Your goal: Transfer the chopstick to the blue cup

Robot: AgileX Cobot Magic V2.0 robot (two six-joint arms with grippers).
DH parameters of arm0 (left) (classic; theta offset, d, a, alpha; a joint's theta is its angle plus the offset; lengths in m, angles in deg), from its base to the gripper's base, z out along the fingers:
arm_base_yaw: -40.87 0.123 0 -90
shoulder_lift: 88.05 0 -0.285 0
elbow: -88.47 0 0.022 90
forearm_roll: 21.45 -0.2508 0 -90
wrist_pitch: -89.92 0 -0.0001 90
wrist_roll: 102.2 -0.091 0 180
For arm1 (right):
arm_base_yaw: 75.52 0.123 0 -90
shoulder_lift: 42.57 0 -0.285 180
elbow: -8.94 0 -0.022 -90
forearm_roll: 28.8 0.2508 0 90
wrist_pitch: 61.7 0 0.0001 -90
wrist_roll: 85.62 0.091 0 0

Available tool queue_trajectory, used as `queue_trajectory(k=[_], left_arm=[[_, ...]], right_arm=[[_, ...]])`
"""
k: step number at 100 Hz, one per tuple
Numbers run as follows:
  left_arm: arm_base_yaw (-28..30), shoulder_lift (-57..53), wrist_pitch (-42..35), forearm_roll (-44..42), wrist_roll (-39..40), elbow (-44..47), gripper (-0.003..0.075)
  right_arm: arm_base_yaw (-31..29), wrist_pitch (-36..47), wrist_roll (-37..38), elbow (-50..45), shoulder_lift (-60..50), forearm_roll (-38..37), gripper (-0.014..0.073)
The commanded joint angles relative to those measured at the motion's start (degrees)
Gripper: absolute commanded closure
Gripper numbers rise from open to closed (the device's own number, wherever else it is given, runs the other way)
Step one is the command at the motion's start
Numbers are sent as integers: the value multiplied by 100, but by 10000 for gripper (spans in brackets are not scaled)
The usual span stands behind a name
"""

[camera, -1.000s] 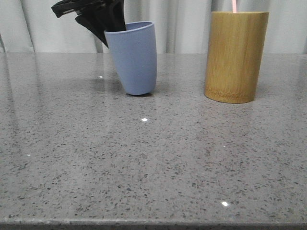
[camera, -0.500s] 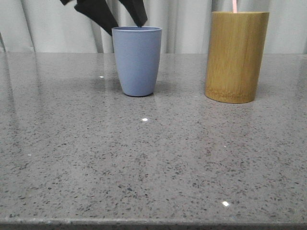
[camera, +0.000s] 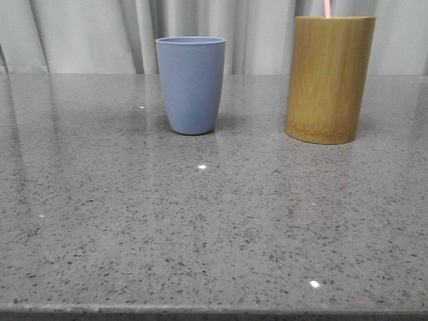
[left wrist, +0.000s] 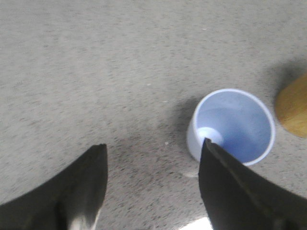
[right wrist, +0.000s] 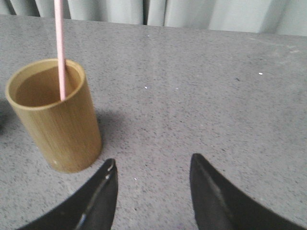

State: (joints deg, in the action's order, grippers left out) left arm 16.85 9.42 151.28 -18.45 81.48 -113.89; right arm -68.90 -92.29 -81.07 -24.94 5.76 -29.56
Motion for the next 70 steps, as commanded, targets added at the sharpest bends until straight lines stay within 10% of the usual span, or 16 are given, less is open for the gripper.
queue_trajectory(k=[1, 70], left_arm=[[-47, -647, -617, -300, 278, 314, 321], [-47, -4361, -1765, -1924, 1680, 4331, 323]], right_arm=[[111, 394, -11, 436, 302, 76, 222], [1116, 664, -11, 2642, 2806, 378, 160]])
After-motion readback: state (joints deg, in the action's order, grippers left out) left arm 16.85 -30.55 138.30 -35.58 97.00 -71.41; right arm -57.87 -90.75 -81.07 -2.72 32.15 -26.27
